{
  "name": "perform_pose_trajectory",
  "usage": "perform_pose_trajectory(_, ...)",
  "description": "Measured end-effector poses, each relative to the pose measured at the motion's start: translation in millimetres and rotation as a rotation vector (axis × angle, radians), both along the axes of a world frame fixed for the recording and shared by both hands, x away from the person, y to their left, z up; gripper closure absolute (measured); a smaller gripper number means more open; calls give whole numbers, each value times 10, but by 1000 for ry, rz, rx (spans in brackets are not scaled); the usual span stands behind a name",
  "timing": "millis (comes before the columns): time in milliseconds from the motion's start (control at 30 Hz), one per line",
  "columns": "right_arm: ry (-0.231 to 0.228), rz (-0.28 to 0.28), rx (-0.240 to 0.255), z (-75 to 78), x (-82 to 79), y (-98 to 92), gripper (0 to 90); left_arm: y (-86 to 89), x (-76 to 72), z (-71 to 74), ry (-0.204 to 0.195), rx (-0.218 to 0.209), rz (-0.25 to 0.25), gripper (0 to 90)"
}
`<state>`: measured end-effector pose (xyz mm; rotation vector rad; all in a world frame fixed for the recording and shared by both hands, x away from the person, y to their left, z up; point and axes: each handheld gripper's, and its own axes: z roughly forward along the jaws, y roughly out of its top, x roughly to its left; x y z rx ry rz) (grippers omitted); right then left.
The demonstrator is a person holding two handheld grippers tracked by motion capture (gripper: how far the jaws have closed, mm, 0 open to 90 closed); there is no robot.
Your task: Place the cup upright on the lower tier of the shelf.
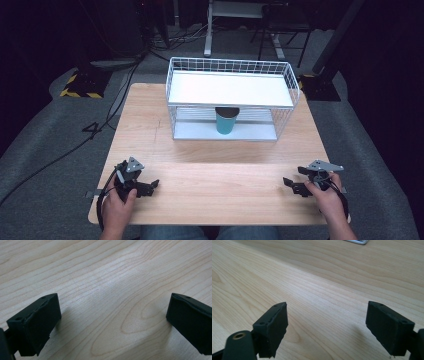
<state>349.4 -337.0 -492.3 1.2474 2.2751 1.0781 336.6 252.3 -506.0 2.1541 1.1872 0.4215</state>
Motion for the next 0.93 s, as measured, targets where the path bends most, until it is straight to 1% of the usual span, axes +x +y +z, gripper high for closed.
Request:
perform_pose_trajectory(133, -3, 0, -10, -40, 10, -16, 177, 0, 0, 0, 0, 0, 0, 0)
perform_pose_trajectory(200, -1, 2, -26, -66, 13, -17, 173, 0, 0, 0, 0, 0, 0, 0)
perform_pose_trajectory(467, -2, 13, -48, -104, 19, 1, 163, 1, 0, 1, 0, 1, -1, 1)
perform_pose_trajectory(567, -11, 11, -53, -111, 19, -1, 161, 0, 0, 1, 0, 0, 0, 1)
perform_pose_trajectory(600, -21, 7, -73, -119, 17, 2, 151, 0, 0, 0, 0, 0, 1, 1)
perform_pose_trajectory(800, -21, -6, -77, -123, 6, 17, 134, -1, 1, 1, 1, 0, 2, 0)
perform_pose_trajectory(933, -11, -26, -83, -126, 17, 18, 83, -1, 2, 1, 0, 0, 2, 1)
